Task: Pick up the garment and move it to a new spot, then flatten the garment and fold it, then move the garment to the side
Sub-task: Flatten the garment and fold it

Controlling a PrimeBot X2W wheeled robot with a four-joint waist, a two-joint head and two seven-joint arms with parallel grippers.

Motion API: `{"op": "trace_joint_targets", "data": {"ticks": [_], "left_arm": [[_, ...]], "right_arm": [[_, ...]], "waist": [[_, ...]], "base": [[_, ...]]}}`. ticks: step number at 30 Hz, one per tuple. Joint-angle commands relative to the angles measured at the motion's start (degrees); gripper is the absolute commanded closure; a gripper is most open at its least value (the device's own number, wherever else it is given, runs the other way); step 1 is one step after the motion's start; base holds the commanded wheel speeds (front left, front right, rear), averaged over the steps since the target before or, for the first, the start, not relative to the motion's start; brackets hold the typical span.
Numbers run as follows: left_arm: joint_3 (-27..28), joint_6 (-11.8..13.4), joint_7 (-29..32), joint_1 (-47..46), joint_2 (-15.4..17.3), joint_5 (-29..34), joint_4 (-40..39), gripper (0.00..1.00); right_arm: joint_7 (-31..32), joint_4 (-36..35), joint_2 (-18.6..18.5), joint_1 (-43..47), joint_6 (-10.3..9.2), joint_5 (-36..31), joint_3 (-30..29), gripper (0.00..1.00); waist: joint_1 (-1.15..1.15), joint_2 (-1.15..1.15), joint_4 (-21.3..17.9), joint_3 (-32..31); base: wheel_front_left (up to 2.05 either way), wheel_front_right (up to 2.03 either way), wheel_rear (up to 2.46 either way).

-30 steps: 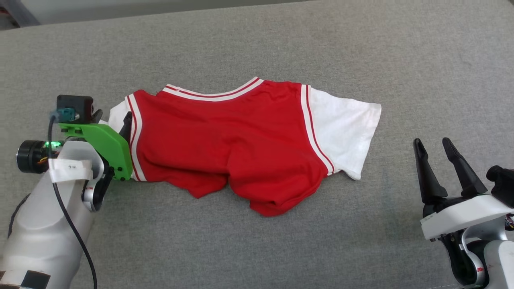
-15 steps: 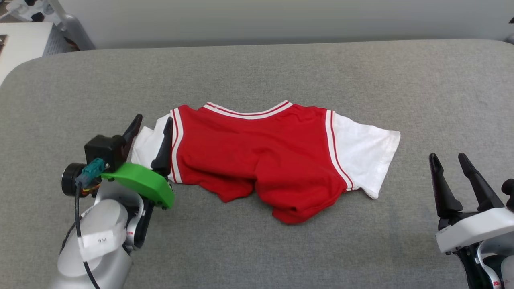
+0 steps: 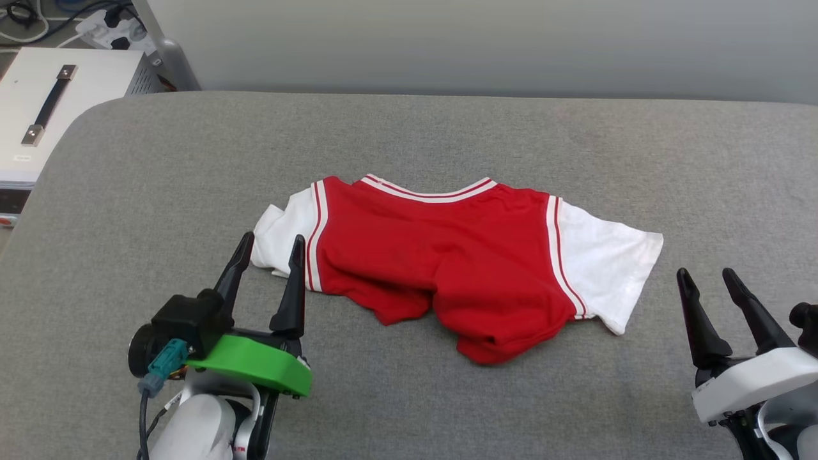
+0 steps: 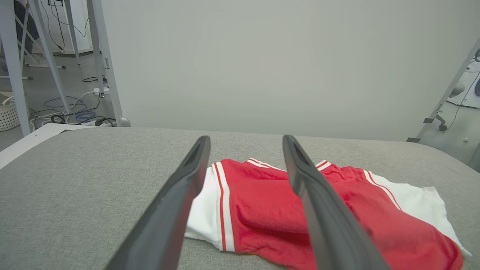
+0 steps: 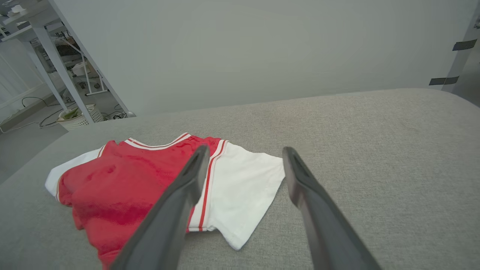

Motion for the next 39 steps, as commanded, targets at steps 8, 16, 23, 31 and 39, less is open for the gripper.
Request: {"op": "trace_joint_targets", "data": {"ticks": [8,16,23,31,39], "left_arm": [[1.3,-2.6,-0.3,-0.8,-1.8,2.9,-0.3,0.00],[1.8,-4.4,-0.3,-2.6,-3.7,4.1,1.2,0.00],[2.5,-5.5,-0.3,-3.6,-5.2,5.2,2.1,0.00],[3.6,-6.4,-0.3,-4.5,-6.6,6.3,2.3,0.00],[5.4,-7.1,-0.3,-5.2,-7.5,7.0,3.1,0.00]], "right_arm": [[14.5,1.4,-6.0,-5.2,-0.03,-0.8,2.0,0.00],[38.9,7.4,-8.8,-16.5,-0.03,0.3,0.6,0.00],[49.5,13.3,-10.9,-23.9,-0.03,-4.5,-0.3,0.00],[50.1,18.8,-12.1,-28.2,-0.03,-7.2,0.3,0.00],[49.1,21.3,-11.6,-27.4,-0.03,-5.9,3.5,0.21]], "waist": [[0.00,0.00,2.4,4.0],[0.00,0.00,5.7,8.5],[0.00,0.00,8.5,10.8],[0.00,0.00,10.3,12.8],[0.00,0.00,10.4,13.6]], "base": [[0.00,0.00,0.00],[0.00,0.00,0.00],[0.00,0.00,0.00],[0.00,0.00,0.00],[0.00,0.00,0.00]]}}
